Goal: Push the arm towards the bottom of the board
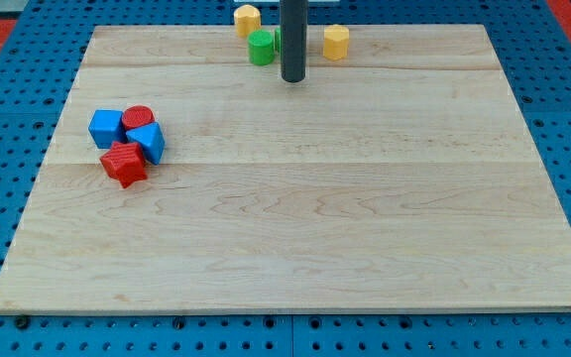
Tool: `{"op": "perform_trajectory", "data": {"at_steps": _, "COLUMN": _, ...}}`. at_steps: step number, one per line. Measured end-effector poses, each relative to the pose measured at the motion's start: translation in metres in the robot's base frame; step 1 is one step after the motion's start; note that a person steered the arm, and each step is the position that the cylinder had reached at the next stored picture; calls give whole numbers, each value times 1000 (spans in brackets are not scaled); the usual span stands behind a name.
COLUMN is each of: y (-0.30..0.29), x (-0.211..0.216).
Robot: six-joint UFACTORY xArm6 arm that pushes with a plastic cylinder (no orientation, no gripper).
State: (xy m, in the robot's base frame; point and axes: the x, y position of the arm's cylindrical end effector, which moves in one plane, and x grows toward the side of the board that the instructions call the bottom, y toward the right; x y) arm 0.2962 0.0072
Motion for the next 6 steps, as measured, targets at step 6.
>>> {"op": "perform_trajectory", "data": {"at_steps": 6, "y": -34, "x": 2}}
